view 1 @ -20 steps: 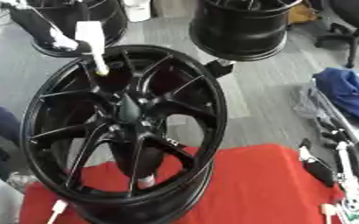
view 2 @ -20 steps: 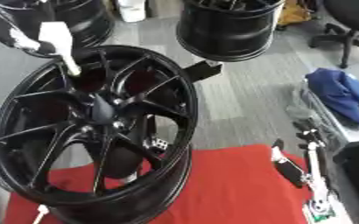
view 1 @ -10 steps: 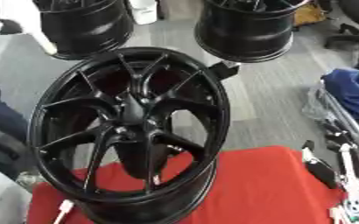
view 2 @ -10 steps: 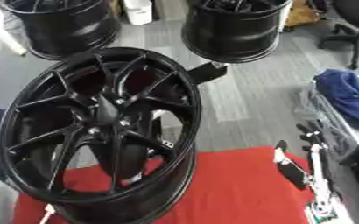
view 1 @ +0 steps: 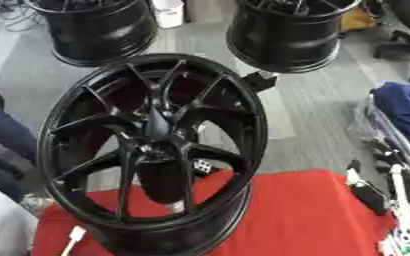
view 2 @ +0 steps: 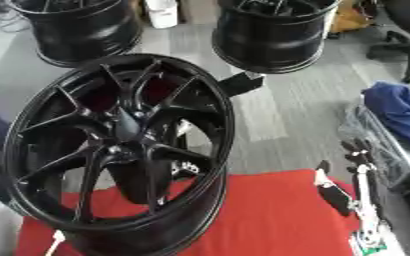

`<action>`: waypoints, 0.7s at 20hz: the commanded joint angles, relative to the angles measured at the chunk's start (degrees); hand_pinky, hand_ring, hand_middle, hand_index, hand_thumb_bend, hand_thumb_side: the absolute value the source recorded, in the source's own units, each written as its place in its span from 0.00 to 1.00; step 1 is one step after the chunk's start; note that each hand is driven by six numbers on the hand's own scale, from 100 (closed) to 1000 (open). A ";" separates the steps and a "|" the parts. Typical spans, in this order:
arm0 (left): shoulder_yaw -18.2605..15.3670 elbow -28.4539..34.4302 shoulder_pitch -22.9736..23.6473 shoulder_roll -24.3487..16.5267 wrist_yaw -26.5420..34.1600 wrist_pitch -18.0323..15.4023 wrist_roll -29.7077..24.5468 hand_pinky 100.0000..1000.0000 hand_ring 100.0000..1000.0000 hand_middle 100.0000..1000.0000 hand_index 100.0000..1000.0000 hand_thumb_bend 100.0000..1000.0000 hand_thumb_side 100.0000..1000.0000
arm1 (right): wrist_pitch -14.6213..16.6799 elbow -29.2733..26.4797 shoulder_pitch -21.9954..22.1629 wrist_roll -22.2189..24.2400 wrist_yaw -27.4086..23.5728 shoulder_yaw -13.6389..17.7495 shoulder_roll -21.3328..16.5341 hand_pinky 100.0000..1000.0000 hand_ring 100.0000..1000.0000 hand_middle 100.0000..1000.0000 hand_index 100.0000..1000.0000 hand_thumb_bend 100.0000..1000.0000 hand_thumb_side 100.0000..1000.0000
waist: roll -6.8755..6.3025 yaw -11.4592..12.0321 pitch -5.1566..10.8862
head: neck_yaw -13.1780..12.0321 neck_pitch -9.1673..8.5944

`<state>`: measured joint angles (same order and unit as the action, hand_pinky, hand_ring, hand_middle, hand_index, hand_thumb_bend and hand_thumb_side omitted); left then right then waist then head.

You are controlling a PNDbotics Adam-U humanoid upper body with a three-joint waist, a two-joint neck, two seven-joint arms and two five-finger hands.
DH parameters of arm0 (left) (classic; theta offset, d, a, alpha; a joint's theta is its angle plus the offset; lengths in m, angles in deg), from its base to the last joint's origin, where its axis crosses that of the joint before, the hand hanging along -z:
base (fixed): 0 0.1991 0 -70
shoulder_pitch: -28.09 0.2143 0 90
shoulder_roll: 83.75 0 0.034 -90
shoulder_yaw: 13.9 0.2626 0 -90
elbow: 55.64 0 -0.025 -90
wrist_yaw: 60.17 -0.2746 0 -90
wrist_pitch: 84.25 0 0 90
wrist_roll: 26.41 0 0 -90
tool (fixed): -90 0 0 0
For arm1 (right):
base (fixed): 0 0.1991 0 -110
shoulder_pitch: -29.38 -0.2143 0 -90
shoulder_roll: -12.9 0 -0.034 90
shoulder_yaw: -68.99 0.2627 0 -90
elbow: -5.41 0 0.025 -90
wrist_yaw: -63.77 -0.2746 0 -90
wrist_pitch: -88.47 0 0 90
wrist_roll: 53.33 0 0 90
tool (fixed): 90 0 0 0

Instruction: Pull the pin out of the wheel hub.

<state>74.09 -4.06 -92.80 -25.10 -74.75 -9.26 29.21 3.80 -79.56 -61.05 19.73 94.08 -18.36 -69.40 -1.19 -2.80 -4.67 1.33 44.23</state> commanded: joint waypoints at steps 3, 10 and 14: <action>-1.25 -5.70 -0.22 3.05 -5.90 0.59 5.63 0.75 0.81 0.86 0.93 0.77 0.47 | 0.04 -0.83 -0.37 -0.07 -0.04 0.30 -0.53 0.72 0.82 1.00 0.88 0.00 0.18 | 0.50 -0.01 0.44 | 0.02 -0.11; -4.62 -1.17 2.60 7.48 -3.02 1.94 17.81 0.70 0.79 0.85 0.91 0.70 0.62 | -0.14 -0.98 -0.43 -0.14 -0.17 0.38 -0.29 0.72 0.82 1.00 0.88 0.00 0.18 | 0.87 0.30 0.10 | 0.20 -0.11; -8.48 12.90 7.91 11.59 4.71 3.08 22.74 0.67 0.75 0.79 0.87 0.62 0.69 | -0.14 -1.04 -0.60 -0.20 -0.26 0.36 -0.08 0.72 0.82 1.00 0.88 0.00 0.18 | 1.04 0.68 -0.27 | 0.48 -0.11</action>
<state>67.31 4.25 -84.52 -13.04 -72.33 -6.43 50.31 3.73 -79.57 -61.13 19.74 94.07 -18.23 -68.93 -0.08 -2.17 -5.41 1.63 44.23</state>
